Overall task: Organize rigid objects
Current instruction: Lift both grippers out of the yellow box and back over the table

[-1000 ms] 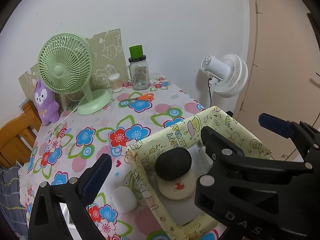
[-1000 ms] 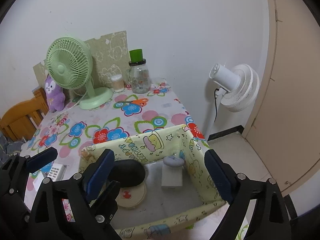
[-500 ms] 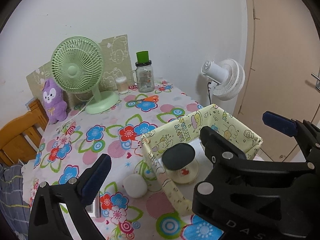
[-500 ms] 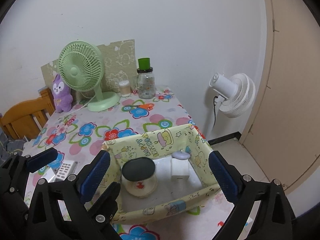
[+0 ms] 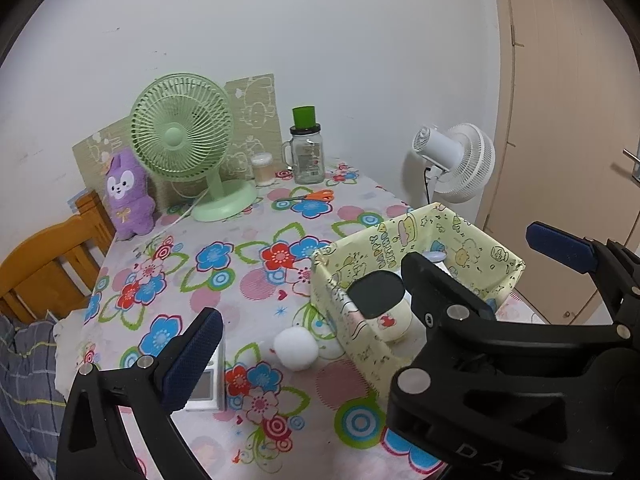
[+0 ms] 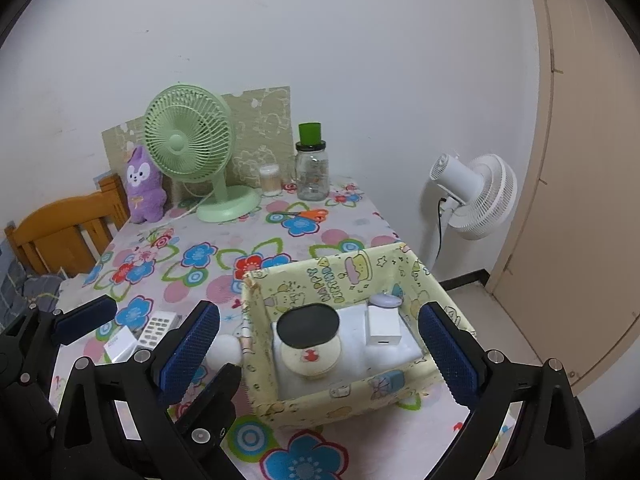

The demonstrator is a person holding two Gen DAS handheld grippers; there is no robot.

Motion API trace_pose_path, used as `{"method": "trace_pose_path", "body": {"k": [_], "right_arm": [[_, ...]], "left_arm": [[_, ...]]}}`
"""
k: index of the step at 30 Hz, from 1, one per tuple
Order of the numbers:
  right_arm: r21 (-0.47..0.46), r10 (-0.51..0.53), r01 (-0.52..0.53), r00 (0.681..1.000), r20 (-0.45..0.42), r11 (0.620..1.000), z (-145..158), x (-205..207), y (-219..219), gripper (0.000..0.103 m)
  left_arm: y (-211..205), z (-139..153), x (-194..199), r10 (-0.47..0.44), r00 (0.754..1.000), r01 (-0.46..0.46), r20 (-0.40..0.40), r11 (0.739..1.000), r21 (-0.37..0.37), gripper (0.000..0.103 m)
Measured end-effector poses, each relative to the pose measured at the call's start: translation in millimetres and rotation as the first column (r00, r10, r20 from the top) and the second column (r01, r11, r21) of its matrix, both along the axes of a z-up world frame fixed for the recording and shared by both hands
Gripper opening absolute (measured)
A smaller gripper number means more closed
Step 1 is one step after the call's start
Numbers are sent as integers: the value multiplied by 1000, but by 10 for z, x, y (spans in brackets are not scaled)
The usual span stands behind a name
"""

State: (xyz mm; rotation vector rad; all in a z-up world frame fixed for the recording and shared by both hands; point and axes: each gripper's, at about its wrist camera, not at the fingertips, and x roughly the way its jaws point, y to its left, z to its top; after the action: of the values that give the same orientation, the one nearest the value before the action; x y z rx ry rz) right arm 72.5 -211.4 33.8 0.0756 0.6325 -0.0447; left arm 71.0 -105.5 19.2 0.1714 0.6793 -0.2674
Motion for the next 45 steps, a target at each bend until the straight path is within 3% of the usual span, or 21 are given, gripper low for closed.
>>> {"method": "trace_pose_path", "body": {"k": [23,34,45], "right_arm": [[-4,73,-73,997,31,997,20,-188,461,103],[10,91,-91,996,22,996,-110,-212,698,103],[-45,168,-167,986,8,985,-279,-191,994,103]], "left_arm": [[468,-18,-236,81,996,-80,27,997,-16,103],[734,-162,-281,123,992,-123,22,992,-15,103],[1022,-403,-255,157,988,-157,-11,987,-19,103]]}}
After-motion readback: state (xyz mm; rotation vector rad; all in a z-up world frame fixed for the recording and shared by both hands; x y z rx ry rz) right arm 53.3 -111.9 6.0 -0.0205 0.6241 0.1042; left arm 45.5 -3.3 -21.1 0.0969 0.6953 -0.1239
